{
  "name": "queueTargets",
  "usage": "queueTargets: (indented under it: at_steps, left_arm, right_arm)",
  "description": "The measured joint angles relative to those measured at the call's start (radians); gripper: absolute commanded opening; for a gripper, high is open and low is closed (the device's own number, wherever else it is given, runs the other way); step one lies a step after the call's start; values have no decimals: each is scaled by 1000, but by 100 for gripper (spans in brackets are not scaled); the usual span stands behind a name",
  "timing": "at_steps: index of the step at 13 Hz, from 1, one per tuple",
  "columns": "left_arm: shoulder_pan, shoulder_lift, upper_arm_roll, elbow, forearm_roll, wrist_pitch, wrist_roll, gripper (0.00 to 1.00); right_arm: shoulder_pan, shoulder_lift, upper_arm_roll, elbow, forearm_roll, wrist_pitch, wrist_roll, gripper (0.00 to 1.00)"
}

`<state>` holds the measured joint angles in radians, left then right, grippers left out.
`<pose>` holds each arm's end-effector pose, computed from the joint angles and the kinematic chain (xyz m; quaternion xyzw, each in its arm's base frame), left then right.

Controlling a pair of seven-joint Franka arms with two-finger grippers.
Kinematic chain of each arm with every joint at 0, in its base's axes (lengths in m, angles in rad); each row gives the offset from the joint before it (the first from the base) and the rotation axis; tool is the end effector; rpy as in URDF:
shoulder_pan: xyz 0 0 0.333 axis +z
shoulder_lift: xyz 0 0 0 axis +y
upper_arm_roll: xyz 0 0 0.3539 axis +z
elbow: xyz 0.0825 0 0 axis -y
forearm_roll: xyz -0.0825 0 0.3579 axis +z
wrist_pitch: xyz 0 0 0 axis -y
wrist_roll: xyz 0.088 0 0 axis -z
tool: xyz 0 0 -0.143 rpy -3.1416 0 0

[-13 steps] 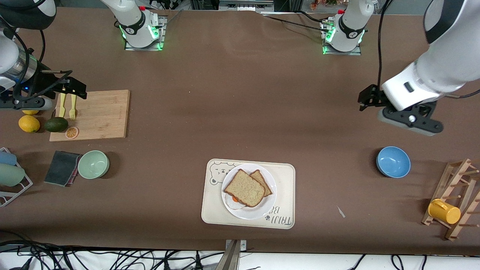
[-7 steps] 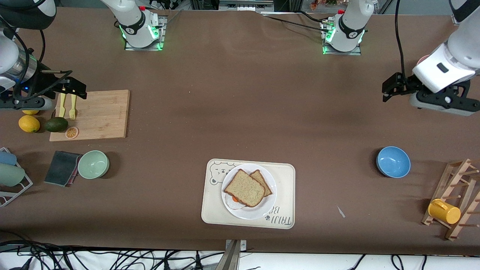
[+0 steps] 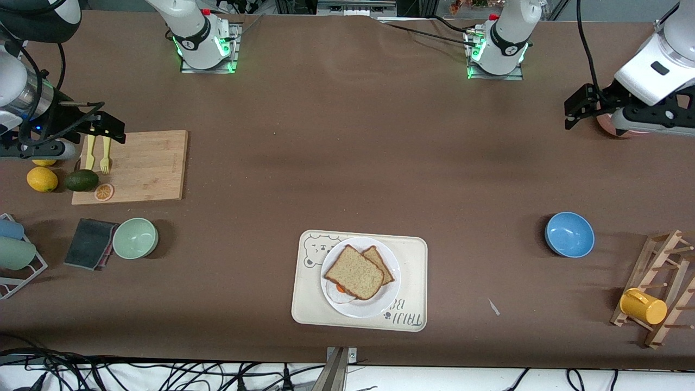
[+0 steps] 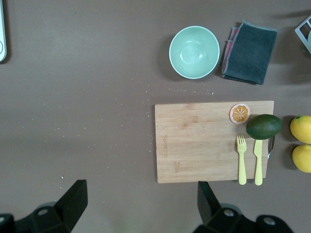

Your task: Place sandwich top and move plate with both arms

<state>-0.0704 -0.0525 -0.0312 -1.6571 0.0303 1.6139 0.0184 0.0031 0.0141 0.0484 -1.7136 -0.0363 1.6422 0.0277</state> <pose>0.5114 -0.0483 0.6190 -0.9980 0.0605 -0.0053 0.0157 0.5289 0.0221 0.5614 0.9988 0.0140 -0.0420 0.0194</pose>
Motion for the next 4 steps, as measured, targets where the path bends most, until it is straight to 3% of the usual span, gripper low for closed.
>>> queueTargets:
  at_steps: [4]
  left_arm:
    - [8, 26, 0, 0, 0, 10, -4, 100]
  right_arm:
    - [0, 0, 0, 0, 0, 0, 0, 100]
